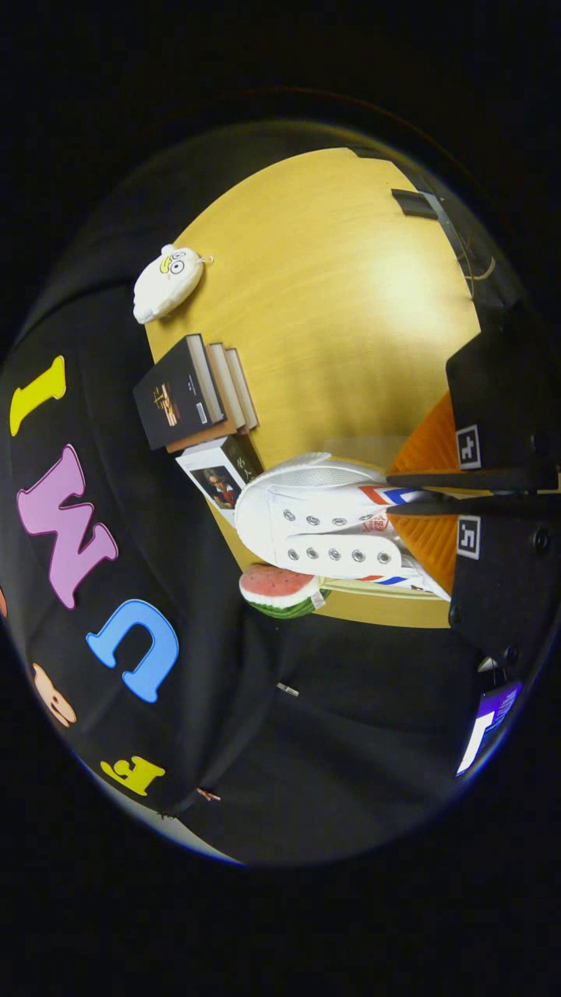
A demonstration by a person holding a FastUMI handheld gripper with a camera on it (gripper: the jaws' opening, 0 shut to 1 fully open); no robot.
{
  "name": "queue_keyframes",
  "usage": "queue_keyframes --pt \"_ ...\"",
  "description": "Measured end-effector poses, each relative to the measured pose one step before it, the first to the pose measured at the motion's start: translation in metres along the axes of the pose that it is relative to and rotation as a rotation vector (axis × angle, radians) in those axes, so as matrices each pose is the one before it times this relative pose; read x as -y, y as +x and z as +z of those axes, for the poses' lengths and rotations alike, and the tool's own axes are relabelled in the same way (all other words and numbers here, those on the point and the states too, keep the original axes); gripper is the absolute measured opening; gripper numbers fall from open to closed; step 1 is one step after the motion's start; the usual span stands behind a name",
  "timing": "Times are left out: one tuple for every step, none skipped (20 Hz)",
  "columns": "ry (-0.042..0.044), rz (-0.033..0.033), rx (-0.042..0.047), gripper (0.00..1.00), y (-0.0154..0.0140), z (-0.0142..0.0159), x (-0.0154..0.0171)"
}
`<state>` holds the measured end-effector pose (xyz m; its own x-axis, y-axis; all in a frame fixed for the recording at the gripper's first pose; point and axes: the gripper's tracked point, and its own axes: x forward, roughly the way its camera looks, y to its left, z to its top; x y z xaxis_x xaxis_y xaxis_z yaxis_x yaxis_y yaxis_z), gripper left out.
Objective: Open the storage box then place both shoes into the box .Put the left shoe in first, then the right shoe, with the right side of both shoes facing outward in a uniform manner.
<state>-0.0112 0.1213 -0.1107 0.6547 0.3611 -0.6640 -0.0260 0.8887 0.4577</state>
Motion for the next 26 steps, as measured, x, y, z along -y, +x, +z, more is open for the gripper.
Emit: queue_keyframes --pt "-0.00962 0.00195 -0.00915 0.07 0.00674 -0.00481 -0.00772" --pt "-0.01471 0.00005 -0.00910 0.07 0.00806 -0.00479 -0.00566" --pt "-0.01460 -0.00332 -0.01119 0.07 0.00673 -0.00605 -0.00431" --pt "-0.01495 -0.00393 -0.01243 0.07 0.00700 -0.00514 -0.00266" --pt "-0.01531 -0.00275 -0.00772 0.07 0.00769 -0.00369 -0.00193" --pt "-0.01577 -0.00482 -0.00611 0.07 0.00586 -0.00299 -0.00193" --pt "-0.01456 -0.00896 0.00099 0.07 0.00536 -0.00119 -0.00150" --pt "-0.01014 -0.01110 -0.00552 0.07 0.00171 -0.00381 -0.00101" --pt "-0.00581 -0.01164 -0.00396 0.07 0.00382 -0.00131 -0.00079" --pt "-0.00642 -0.01202 -0.00563 0.07 0.00218 -0.00172 -0.00151" --pt "-0.01003 -0.01280 -0.00750 0.07 0.00128 -0.00161 -0.00084" --pt "-0.00695 -0.01644 -0.00842 0.07 0.00148 -0.00186 0.00096" --pt "0.00323 0.01051 -0.01221 0.07 -0.00022 -0.00182 -0.00437" --pt "0.02748 0.04942 0.01270 0.18 -0.00067 0.00006 -0.01344" --pt "0.03571 0.04619 0.01874 0.38 -0.00241 0.01133 -0.01214" --pt "0.01406 0.00904 0.02545 0.59 0.00317 0.00795 -0.00163" --pt "-0.00689 0.00041 0.02045 0.79 -0.00098 0.00501 -0.00109" --pt "-0.02048 -0.01474 0.01808 0.99 0.00142 0.00692 0.00474" --pt "-0.02772 -0.01095 0.01314 0.99 -0.00095 0.00367 0.00223" --pt "-0.02829 -0.00907 0.01467 0.99 -0.00437 0.00273 0.00146" --pt "-0.02254 -0.00626 0.02267 0.99 -0.00670 0.00552 0.00317" --pt "-0.01831 -0.00075 0.03317 0.99 -0.00694 0.00683 0.00013" --pt "-0.01404 0.00320 0.04019 0.99 -0.00662 0.00901 0.00013" --pt "-0.01434 0.00082 0.03889 0.99 -0.00610 0.00930 0.00083" --pt "-0.01638 0.00130 0.03721 0.99 -0.00988 0.01194 0.00196" --pt "-0.01871 0.00015 0.03774 0.99 -0.00669 0.01203 0.00186"
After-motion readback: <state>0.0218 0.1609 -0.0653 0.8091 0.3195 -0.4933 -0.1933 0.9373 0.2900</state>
